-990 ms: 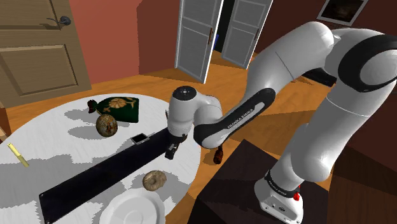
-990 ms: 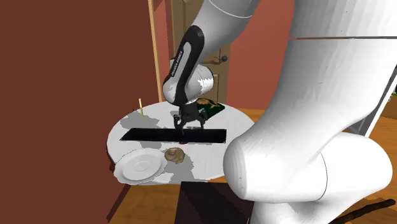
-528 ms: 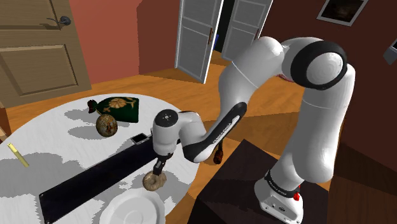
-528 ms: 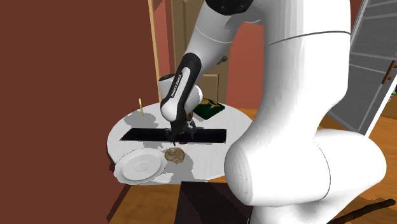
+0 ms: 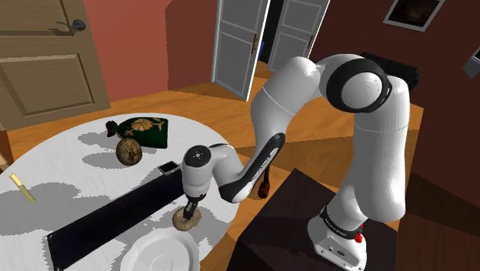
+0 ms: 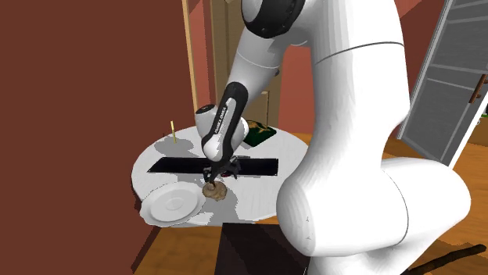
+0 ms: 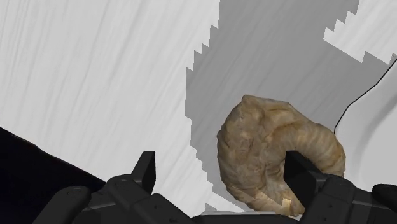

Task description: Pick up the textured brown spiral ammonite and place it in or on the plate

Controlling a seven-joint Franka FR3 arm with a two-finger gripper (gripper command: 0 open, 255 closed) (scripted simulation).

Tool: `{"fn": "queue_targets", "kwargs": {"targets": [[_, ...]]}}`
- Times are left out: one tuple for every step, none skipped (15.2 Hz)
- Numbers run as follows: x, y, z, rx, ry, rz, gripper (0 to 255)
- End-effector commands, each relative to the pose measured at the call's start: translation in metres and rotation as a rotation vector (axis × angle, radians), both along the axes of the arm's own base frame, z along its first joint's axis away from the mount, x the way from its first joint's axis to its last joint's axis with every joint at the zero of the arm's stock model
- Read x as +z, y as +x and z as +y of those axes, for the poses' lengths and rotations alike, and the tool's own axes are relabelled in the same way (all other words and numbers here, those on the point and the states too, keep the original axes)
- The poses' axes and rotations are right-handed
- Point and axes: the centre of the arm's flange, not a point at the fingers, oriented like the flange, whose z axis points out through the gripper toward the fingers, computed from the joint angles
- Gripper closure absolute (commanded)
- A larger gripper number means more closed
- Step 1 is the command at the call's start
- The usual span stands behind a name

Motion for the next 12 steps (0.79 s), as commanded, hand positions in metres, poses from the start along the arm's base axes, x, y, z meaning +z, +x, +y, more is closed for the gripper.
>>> {"fn": "queue_targets", "kwargs": {"targets": [[-0.0058,-0.0006,-0.0004,0.0,0.0,0.0,0],[-0.0058,-0.0006,-0.0004,0.0,0.0,0.0,0],[-0.0058,-0.0006,-0.0004,0.0,0.0,0.0,0],[-0.0058,-0.0006,-0.0004,0.0,0.0,0.0,0],[-0.0058,-0.0006,-0.0004,0.0,0.0,0.0,0],[-0.0058,-0.0006,-0.0004,0.0,0.0,0.0,0],[-0.0057,-0.0006,-0.0004,0.0,0.0,0.0,0],[-0.0057,-0.0006,-0.0004,0.0,0.0,0.0,0],[-0.0057,-0.0006,-0.0004,0.0,0.0,0.0,255],[-0.0057,-0.0006,-0.0004,0.0,0.0,0.0,255],[-0.0057,-0.0007,-0.0004,0.0,0.0,0.0,255],[-0.0057,-0.0009,-0.0001,0.0,0.0,0.0,255]]}}
